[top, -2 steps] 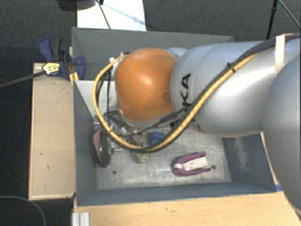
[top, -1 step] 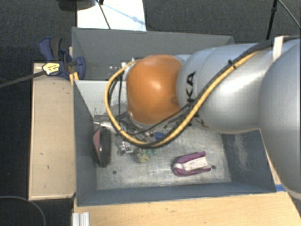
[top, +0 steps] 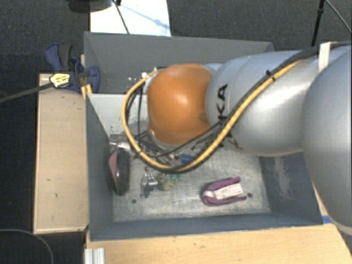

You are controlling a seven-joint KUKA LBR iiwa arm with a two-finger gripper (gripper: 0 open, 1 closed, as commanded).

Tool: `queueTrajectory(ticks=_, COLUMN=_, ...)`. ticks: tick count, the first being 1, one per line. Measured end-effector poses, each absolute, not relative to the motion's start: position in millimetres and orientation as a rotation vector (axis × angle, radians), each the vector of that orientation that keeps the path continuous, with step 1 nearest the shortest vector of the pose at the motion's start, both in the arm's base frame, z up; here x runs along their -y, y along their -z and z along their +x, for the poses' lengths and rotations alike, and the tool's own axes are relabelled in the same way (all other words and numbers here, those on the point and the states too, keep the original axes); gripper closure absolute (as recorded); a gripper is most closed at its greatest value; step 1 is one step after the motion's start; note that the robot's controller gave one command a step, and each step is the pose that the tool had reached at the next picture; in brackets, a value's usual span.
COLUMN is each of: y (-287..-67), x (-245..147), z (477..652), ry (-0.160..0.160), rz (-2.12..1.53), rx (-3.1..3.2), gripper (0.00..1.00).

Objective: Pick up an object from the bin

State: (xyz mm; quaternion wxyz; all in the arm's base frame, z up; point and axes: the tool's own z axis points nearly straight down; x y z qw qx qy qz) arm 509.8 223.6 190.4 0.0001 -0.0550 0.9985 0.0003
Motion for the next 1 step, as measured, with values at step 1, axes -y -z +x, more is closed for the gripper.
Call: queueTrajectory(ticks=1, y=-70.0, x=-244.1, z=528.1, ry=0.006, rz=-0.98, rx=-2.985, gripper=0.0)
